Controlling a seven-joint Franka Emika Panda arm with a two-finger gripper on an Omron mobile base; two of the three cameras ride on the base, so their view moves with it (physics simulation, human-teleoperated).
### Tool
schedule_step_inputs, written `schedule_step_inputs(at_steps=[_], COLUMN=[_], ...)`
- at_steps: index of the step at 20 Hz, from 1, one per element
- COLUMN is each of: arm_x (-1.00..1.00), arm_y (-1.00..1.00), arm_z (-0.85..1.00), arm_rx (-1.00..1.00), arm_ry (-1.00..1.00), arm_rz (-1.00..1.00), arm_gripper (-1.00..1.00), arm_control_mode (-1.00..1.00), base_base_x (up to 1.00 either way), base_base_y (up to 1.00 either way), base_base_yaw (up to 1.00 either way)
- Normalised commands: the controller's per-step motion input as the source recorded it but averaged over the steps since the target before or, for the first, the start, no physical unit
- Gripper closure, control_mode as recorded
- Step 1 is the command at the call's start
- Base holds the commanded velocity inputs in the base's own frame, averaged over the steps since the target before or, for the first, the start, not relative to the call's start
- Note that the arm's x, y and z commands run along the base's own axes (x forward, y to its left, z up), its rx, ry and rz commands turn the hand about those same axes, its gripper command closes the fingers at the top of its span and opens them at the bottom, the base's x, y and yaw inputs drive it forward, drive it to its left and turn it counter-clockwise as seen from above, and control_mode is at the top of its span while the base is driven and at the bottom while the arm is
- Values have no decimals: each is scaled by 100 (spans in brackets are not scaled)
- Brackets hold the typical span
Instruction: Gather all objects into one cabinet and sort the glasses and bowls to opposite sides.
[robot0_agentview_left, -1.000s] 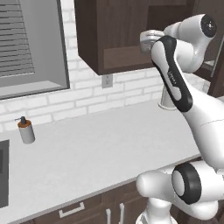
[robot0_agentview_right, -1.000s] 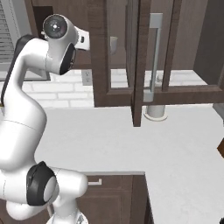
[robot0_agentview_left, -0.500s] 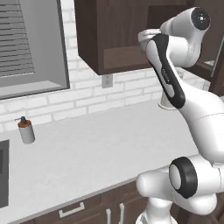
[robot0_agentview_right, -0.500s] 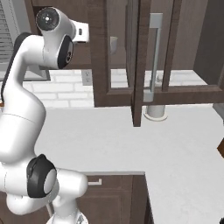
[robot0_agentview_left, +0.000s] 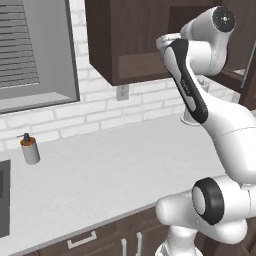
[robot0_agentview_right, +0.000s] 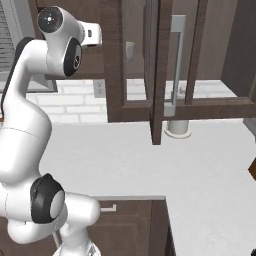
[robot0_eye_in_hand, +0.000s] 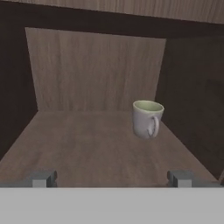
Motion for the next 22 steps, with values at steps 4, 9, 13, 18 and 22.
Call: schedule_step_inputs(at_steps=[4, 9, 13, 18, 22], arm_x=[6, 12, 15, 19, 26], arm_y=[-2, -12, -21, -22, -6], arm_z=[0, 0, 0, 0, 0], arm_rx=[-1, 0, 0, 0, 0], arm_ry=[2, 1, 3, 3, 1], arm_rz=[0, 0, 0, 0, -2], arm_gripper=[-100, -100, -100, -100, -100], arm_control_mode=[-100, -100, -100, -100, -100], base_base_x=[0, 0, 0, 0, 0], base_base_y=[0, 0, 0, 0, 0], base_base_yaw=[0, 0, 0, 0, 0])
